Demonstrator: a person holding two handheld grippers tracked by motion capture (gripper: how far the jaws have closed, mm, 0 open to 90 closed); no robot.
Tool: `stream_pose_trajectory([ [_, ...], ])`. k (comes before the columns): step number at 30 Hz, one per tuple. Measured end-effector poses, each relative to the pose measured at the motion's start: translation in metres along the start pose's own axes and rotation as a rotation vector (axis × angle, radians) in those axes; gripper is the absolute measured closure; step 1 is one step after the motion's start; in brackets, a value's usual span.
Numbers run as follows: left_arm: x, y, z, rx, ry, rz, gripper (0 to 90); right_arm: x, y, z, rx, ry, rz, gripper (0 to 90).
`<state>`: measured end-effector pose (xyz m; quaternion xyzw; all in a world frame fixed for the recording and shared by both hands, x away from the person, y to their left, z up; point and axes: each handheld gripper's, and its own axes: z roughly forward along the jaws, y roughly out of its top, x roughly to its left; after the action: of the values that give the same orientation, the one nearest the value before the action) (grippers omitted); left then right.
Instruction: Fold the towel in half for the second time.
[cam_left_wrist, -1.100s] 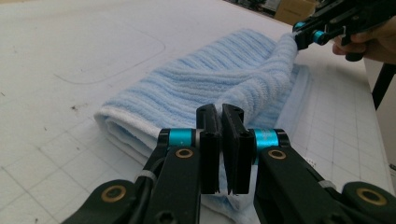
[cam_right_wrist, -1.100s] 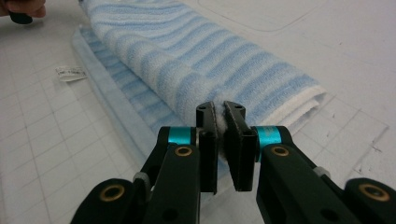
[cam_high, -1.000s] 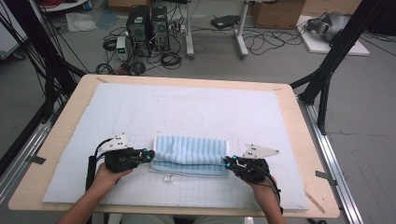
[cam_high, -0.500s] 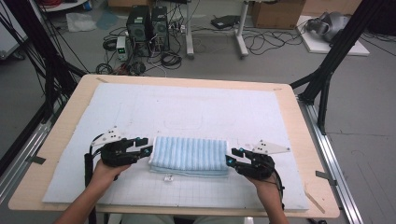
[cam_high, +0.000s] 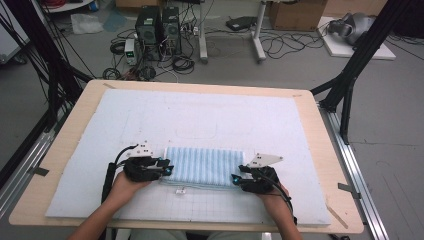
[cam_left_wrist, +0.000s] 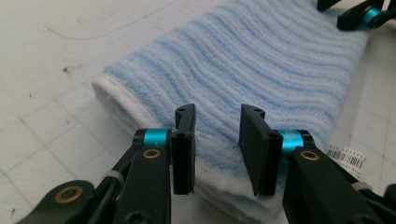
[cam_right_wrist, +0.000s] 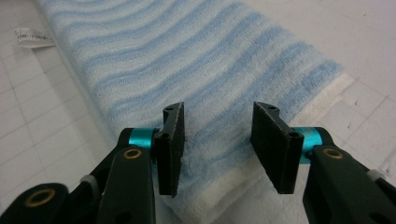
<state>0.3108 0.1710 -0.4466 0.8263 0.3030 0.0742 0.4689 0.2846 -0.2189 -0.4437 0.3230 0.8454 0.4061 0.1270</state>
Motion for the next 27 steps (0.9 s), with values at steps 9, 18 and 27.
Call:
stream_pose_trajectory([
  [9, 0.0, -0.003, -0.004, 0.028, -0.015, 0.02, 68.5, -0.003, -0.006, -0.008, 0.009, 0.039, -0.016, 49.8],
  [18, 0.023, -0.004, -0.022, -0.194, 0.07, -0.08, 45.0, -0.016, -0.006, -0.03, -0.157, 0.015, 0.089, 36.6],
  [27, 0.037, 0.002, -0.049, -0.362, 0.167, -0.11, 19.7, -0.029, -0.009, -0.052, -0.145, -0.222, 0.088, 14.7],
])
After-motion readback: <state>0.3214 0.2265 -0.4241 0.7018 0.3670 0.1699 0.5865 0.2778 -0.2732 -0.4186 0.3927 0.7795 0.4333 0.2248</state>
